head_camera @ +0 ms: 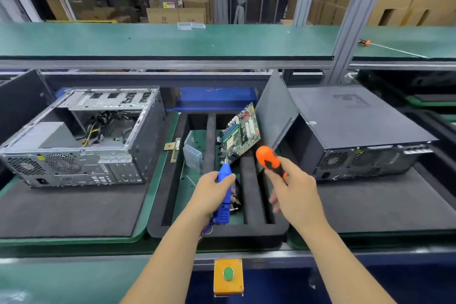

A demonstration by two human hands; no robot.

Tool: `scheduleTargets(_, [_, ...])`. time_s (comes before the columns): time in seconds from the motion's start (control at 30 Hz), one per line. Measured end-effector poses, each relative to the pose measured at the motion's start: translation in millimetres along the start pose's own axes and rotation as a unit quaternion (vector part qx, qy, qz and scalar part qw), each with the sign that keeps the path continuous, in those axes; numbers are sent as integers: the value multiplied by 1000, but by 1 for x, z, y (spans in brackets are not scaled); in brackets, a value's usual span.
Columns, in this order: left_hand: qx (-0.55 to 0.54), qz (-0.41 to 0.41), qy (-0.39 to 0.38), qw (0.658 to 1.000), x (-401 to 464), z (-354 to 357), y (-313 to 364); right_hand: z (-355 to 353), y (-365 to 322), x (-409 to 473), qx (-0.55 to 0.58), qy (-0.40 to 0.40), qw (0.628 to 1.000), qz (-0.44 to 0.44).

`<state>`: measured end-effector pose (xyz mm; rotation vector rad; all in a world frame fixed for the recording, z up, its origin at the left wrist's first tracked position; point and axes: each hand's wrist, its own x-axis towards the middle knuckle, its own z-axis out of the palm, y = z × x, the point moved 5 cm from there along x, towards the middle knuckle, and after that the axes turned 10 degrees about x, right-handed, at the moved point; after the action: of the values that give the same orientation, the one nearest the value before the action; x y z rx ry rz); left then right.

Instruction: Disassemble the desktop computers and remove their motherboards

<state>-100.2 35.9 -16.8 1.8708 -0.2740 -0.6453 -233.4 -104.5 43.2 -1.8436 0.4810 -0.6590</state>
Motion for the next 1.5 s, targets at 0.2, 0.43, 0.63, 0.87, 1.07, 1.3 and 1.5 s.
scheduleTargets(0.2, [-68,-7,-7,998,-9,8,1,17,-18,-20,207,-23,978,-29])
scheduleTargets(0.43, [-83,-25,27,996,-9,-5,-11,19,5,-42,273,-151,948,58])
scheduleTargets(0.63, [-29,-26,30,999,-9,-5,-19,-8,46,-33,196,4,978,76])
scheduleTargets(0.87, [67,5,25,997,-1,11,-14,-25,76,-9,65,72,979,177])
scheduleTargets(1.07, [168,33,22,985,16,30,-11,-22,96,7,28,89,974,205])
scheduleTargets(1.3, [315,95,0,944,36,71,-10,-38,116,8,-18,78,980,183])
scheduleTargets(1.5, [452,127,-65,880,58,139,-14,-83,118,55,-63,109,983,136])
